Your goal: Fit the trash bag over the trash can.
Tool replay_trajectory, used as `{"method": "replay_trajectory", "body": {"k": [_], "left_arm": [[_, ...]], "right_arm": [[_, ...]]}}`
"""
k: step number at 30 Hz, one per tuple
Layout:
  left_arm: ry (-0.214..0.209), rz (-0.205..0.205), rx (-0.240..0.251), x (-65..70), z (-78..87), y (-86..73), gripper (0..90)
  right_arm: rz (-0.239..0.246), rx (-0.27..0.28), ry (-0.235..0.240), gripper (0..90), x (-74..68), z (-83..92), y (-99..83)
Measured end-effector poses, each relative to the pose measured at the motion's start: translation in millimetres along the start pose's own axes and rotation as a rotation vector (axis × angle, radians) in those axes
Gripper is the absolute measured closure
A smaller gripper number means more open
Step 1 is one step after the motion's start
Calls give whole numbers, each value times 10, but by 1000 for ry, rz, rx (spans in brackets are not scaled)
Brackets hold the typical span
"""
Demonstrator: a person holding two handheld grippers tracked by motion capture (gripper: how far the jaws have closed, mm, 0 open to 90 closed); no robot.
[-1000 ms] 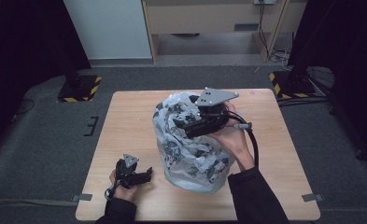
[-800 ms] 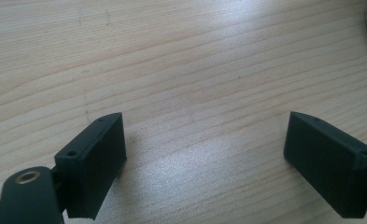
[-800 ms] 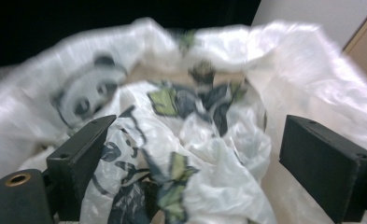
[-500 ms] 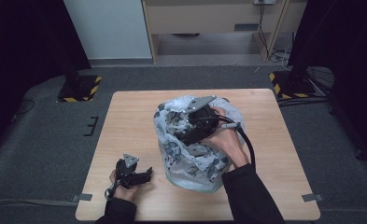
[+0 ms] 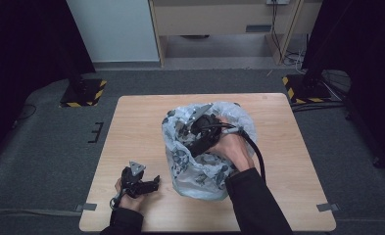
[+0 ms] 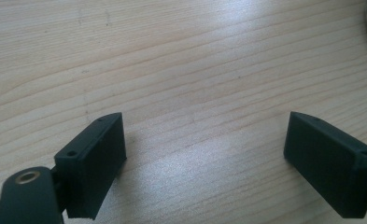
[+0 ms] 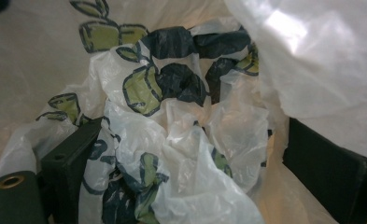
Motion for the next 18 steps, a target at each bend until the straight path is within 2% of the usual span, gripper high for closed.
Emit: {"method": "replay_trajectory", "body": {"k": [4,8,10,13,18], "left_arm": [[-1,-1,0,2,1,0,122],[-5,-8,-1,6,3,-2,120],[-6,-8,-2,7,3,-2,120],[-6,-8,-2,7,3,-2,119],[-6,-8,-1,7,3,-2,119]], "right_arm": [[24,-30,-2,103,-15,-46,-44],[34,-124,3,103,-52,-109,-166],[39,-141,6,103,-64,-109,-186],[25,-115,6,103,-61,-83,-151],[6,-36,8,104,-61,54,-32]]}}
Point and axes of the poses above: each handheld gripper's, and its own axes: z roughly backward along the jaws, y roughly out of its top, x roughly to its right, the point moved 9 cm from there along -z, roughly forward along the jaws, and after that the axes turned 12 degrees about -z, right-handed, at the moved point
